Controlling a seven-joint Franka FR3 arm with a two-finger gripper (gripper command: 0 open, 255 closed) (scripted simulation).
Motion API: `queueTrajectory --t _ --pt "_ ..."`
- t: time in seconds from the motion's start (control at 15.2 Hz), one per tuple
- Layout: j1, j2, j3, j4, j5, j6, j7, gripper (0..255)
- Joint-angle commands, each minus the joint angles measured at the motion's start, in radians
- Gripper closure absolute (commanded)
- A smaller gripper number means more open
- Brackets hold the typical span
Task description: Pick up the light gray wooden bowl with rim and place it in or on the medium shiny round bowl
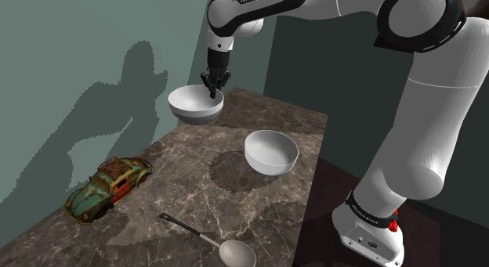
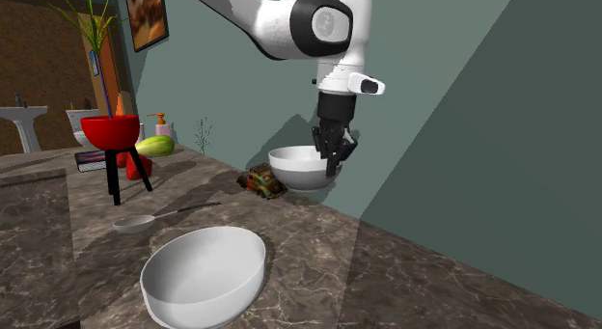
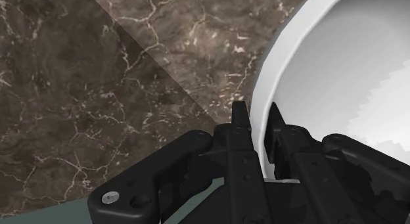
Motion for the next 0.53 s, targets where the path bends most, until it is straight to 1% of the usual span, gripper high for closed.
queueTrajectory --t 0.0,0.2,0.46 --pt "0.0 -0.005 0.0 0.022 -0.001 -0.027 0.003 255" --pt "-0.001 -0.011 -0.001 0.048 -0.002 -0.058 0.007 255" --pt "-0.017 -0.169 -0.013 -0.147 0.001 -0.025 -0.027 255"
